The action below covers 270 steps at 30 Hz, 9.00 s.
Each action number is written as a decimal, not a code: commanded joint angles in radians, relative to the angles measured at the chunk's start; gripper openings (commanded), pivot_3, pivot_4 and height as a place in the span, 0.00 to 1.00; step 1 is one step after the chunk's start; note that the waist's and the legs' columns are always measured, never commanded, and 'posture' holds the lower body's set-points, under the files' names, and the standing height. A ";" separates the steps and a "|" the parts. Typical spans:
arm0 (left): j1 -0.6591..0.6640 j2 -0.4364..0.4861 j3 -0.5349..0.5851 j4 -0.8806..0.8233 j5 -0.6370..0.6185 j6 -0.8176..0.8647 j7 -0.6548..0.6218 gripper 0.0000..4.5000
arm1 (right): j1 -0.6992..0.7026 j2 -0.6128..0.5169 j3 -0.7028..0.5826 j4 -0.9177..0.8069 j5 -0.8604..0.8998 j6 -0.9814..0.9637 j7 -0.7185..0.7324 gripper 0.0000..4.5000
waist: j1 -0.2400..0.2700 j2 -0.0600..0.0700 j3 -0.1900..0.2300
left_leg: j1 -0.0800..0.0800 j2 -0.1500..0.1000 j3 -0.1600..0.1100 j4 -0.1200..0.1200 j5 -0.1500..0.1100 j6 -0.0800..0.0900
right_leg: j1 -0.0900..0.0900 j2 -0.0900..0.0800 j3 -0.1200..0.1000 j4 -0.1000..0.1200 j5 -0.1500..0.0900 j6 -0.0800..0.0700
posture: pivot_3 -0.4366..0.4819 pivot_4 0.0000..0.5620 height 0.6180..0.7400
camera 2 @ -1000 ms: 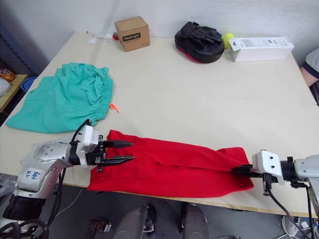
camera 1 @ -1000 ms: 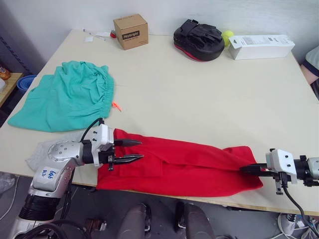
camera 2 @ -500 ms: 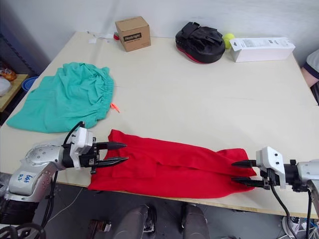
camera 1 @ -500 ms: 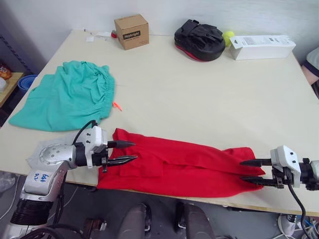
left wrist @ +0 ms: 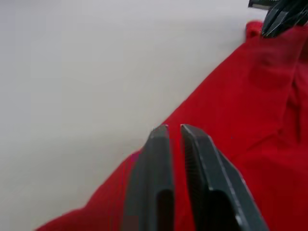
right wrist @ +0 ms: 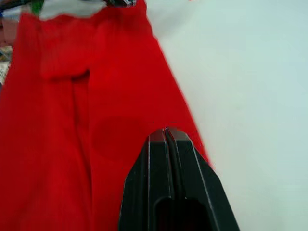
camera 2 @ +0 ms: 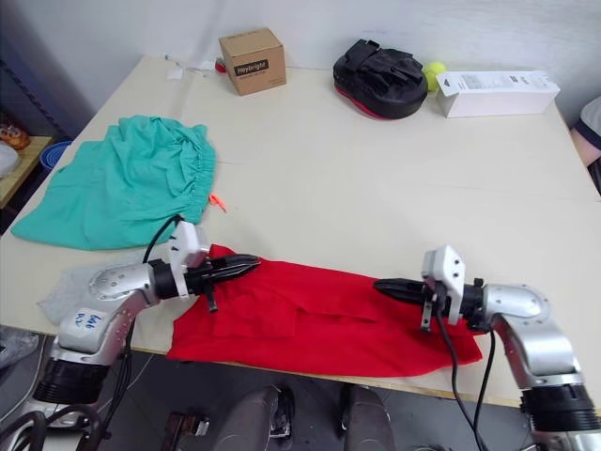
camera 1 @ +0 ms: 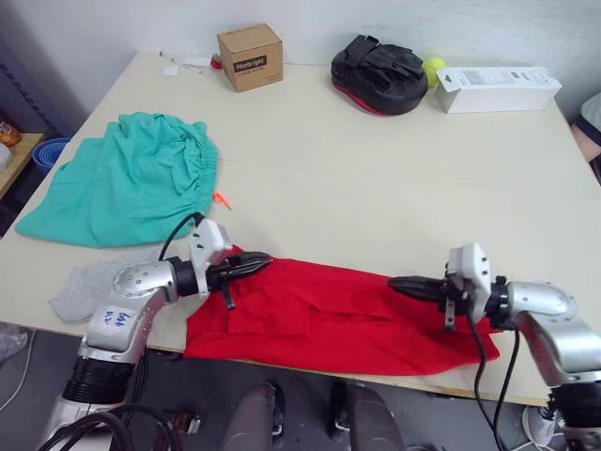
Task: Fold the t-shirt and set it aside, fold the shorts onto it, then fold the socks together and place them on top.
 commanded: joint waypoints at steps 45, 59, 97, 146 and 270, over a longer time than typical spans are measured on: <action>0.049 0.066 -0.009 0.061 0.093 -0.079 -0.077 0.00 | -0.146 -0.142 -0.065 0.475 -0.169 -0.176 0.019 0.00 | -0.005 0.001 -0.001 | 0.004 0.001 0.000 0.000 0.000 -0.002 | 0.000 -0.001 0.001 0.001 -0.001 -0.003 | 0.48 0.27 1.00; 0.066 0.081 0.001 0.097 0.124 -0.124 -0.043 0.00 | -0.140 -0.185 -0.131 0.670 -0.217 -0.358 -0.142 0.00 | -0.005 0.001 -0.006 | 0.007 0.001 -0.001 0.000 -0.004 -0.008 | 0.003 -0.002 0.002 0.001 -0.001 -0.003 | 0.48 0.27 1.00; 0.196 0.151 0.253 -0.071 -0.221 -0.110 -0.227 0.00 | 0.143 -0.216 -0.370 0.186 0.131 0.045 0.031 0.12 | -0.005 0.004 -0.004 | 0.003 0.002 -0.002 -0.002 -0.005 -0.008 | -0.001 -0.002 0.001 -0.001 -0.002 -0.004 | 0.48 0.27 1.00; 0.257 0.160 0.285 -0.279 -0.269 -0.033 -0.164 1.00 | -0.939 -0.104 0.327 1.033 -0.643 -0.374 -0.068 0.01 | -0.049 0.006 -0.003 | 0.002 0.002 -0.001 -0.001 0.000 -0.005 | -0.002 0.000 0.000 0.001 -0.002 -0.004 | 0.48 0.27 1.00; -0.389 0.078 0.020 0.098 -0.190 0.605 -0.023 0.92 | -0.430 -0.208 -0.167 0.076 0.081 1.210 -0.094 1.00 | -0.021 0.003 -0.005 | 0.000 0.002 -0.004 -0.003 0.003 -0.006 | -0.002 0.001 -0.001 0.001 -0.002 -0.004 | 0.48 0.27 1.00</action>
